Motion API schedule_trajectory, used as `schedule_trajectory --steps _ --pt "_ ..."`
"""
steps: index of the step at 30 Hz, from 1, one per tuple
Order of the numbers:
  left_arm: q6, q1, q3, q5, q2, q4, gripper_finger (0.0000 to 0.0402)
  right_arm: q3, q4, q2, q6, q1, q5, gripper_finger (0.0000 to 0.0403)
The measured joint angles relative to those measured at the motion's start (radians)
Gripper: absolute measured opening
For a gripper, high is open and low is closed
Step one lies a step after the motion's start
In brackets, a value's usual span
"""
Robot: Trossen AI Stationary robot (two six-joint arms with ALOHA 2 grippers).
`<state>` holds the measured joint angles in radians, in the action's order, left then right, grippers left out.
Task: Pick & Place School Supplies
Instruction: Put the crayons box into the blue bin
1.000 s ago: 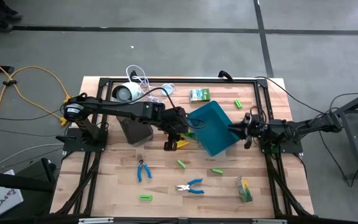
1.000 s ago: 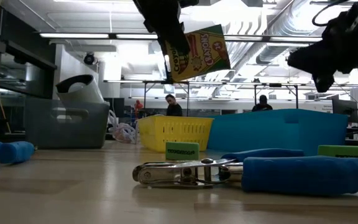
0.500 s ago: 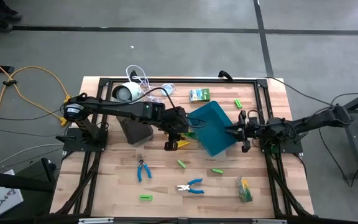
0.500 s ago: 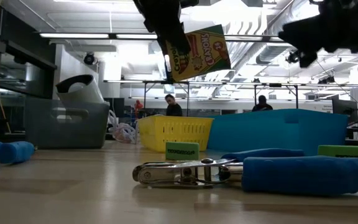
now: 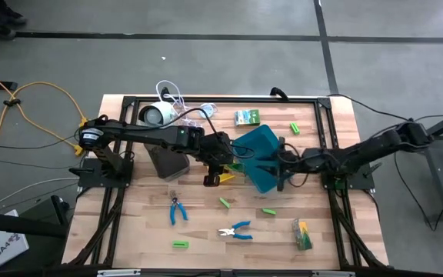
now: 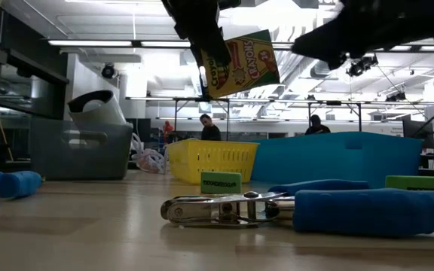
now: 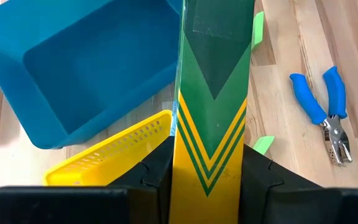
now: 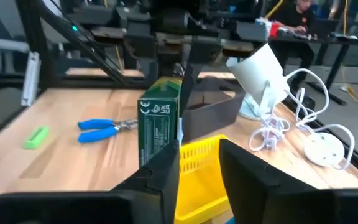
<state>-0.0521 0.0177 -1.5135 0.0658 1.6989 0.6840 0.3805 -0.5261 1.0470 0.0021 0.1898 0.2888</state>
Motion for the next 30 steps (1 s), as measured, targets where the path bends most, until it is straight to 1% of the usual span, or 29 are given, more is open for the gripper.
schedule_trajectory --steps 3,6,9,13,18,23,30 --pt "0.000 0.000 0.000 0.000 0.000 0.000 0.0110 0.045 0.000 0.067 -0.008 0.000 0.009 0.0137" --pt "0.000 0.000 0.000 0.000 0.000 0.000 0.0110 0.071 0.000 0.105 -0.009 0.000 0.008 0.0167" --pt "0.000 0.000 0.000 0.000 0.000 0.000 0.0110 0.077 0.001 0.119 -0.008 0.000 0.007 0.0194" --pt "0.000 0.000 0.000 0.000 0.000 0.000 0.0110 0.079 -0.001 0.119 0.011 0.000 -0.022 0.0222" --pt "0.000 0.000 0.000 0.000 0.000 0.000 0.0110 0.079 -0.001 0.119 0.054 0.000 -0.034 0.0251" --pt "0.000 0.000 0.000 0.000 0.000 0.000 0.0110 0.079 -0.001 0.119 0.057 0.000 -0.035 0.0274" --pt "0.000 0.000 0.000 0.000 0.000 0.000 0.0110 0.079 -0.005 0.137 0.082 0.000 -0.037 0.0284"
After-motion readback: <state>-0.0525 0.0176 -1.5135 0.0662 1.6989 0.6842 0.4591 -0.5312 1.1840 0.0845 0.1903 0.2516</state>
